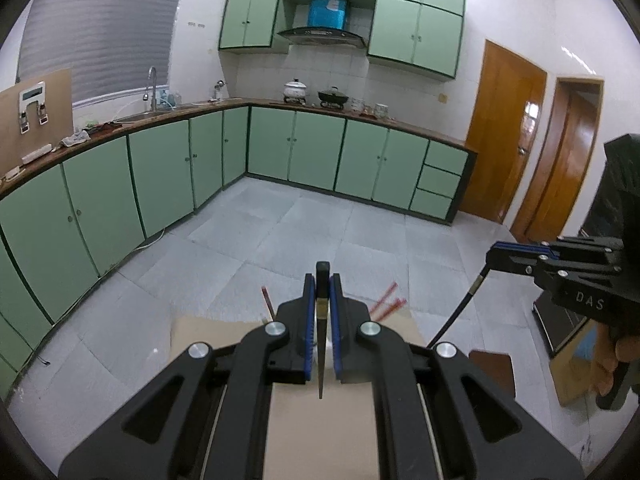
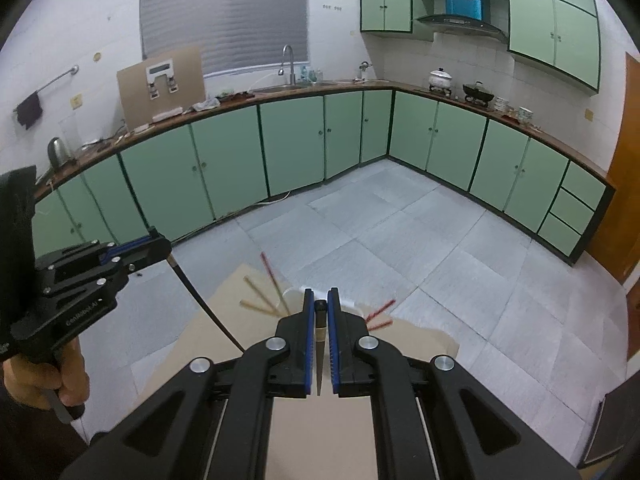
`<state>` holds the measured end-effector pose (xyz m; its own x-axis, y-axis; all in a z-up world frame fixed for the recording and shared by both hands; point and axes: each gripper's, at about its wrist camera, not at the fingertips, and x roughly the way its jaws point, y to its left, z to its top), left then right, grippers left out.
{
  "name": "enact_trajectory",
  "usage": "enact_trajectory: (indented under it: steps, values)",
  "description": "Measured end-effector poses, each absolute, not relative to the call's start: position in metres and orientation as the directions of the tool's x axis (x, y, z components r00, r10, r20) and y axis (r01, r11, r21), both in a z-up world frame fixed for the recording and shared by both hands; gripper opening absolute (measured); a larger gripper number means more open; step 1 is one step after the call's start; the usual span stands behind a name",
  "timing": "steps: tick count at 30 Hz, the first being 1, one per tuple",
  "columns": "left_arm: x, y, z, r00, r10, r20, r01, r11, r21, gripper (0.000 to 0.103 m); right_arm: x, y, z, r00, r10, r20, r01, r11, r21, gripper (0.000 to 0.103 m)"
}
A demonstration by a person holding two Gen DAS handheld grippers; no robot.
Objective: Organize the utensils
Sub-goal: 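Raise both black chopsticks above the white holder and lower them into it with both grippers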
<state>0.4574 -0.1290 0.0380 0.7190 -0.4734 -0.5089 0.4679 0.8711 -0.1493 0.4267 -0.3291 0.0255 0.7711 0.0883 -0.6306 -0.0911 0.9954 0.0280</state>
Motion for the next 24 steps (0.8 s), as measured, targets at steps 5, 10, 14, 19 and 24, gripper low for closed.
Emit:
enact_trajectory:
  steps: [5, 10, 14, 19, 24]
  values:
    - [0.490, -0.140, 0.037, 0.740, -0.464, -0.488, 0.453, 0.879, -0.149, 0.006, 0.458, -0.339, 0.029, 0.782, 0.085, -0.617, -0.064, 0.996, 0.056, 0.006]
    - [0.522, -0.150, 0.026, 0.755, -0.451, -0.476, 0.437, 0.887, -0.148, 0.006, 0.491, -0.346, 0.026, 0.794, 0.074, -0.603, -0.036, 0.997, 0.075, 0.006]
    - [0.548, -0.155, 0.010, 0.763, -0.439, -0.474, 0.414, 0.896, -0.163, 0.006, 0.519, -0.356, 0.010, 0.799, 0.059, -0.598, -0.006, 0.996, 0.089, 0.006]
    - [0.580, -0.159, -0.027, 0.756, -0.418, -0.504, 0.375, 0.907, -0.190, 0.006, 0.551, -0.370, -0.027, 0.781, 0.045, -0.623, 0.033, 0.993, 0.114, 0.006]
    - [0.599, -0.161, -0.069, 0.734, -0.405, -0.545, 0.342, 0.914, -0.219, 0.006, 0.566, -0.388, -0.066, 0.751, 0.064, -0.657, 0.066, 0.983, 0.170, 0.006]
